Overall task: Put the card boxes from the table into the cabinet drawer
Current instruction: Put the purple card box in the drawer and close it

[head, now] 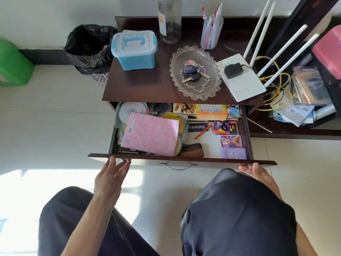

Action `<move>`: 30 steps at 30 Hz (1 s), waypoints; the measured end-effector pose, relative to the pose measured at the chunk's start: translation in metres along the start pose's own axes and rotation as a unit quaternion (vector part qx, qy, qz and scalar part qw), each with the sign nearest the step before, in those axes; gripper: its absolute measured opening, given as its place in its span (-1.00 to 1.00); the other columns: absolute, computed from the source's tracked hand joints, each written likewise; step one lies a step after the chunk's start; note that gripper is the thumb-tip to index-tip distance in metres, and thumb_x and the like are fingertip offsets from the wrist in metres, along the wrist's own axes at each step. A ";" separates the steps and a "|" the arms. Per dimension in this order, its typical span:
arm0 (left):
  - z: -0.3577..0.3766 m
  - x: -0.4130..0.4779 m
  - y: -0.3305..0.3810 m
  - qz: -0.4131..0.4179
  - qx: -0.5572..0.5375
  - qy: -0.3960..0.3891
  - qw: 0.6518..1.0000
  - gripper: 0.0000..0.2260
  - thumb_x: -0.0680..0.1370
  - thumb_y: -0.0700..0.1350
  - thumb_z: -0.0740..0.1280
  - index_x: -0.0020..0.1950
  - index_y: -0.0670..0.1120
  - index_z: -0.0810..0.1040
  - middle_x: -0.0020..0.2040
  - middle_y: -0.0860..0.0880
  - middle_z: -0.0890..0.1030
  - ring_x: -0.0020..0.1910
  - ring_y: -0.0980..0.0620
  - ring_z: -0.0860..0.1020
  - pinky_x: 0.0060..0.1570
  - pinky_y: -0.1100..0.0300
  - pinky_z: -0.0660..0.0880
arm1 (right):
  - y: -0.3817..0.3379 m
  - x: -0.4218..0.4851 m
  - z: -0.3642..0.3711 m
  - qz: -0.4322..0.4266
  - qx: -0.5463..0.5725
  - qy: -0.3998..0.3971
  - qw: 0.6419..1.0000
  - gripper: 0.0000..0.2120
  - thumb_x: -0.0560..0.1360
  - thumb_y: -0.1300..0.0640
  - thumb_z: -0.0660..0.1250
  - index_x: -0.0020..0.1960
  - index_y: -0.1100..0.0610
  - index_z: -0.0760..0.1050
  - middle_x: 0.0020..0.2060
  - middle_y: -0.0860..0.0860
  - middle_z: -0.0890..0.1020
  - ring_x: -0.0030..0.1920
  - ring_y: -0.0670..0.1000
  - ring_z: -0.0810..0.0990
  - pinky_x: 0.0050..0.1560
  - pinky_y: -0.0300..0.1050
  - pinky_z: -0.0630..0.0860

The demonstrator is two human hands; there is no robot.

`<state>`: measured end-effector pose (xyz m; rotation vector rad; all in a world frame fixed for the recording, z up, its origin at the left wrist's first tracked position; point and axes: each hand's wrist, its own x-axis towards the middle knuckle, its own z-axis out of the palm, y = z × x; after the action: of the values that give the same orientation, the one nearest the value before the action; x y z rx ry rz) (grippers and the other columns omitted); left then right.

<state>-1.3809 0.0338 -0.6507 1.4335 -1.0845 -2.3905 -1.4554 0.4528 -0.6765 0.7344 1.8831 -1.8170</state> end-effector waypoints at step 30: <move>0.078 0.074 0.033 0.058 0.038 -0.026 0.997 -0.51 0.58 0.00 0.35 0.42 -0.24 0.42 0.15 -0.29 0.65 0.08 -0.09 0.69 0.08 0.16 0.63 | -0.048 0.095 0.017 -0.079 0.013 -0.014 0.997 -0.56 0.36 -0.48 0.37 0.00 -0.18 0.63 0.14 -0.01 0.73 0.14 0.02 0.72 0.11 0.03 0.46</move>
<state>-1.4914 0.0145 -0.6597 1.2972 -1.2469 -2.3416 -1.5598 0.4432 -0.6998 0.5799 1.9523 -1.9391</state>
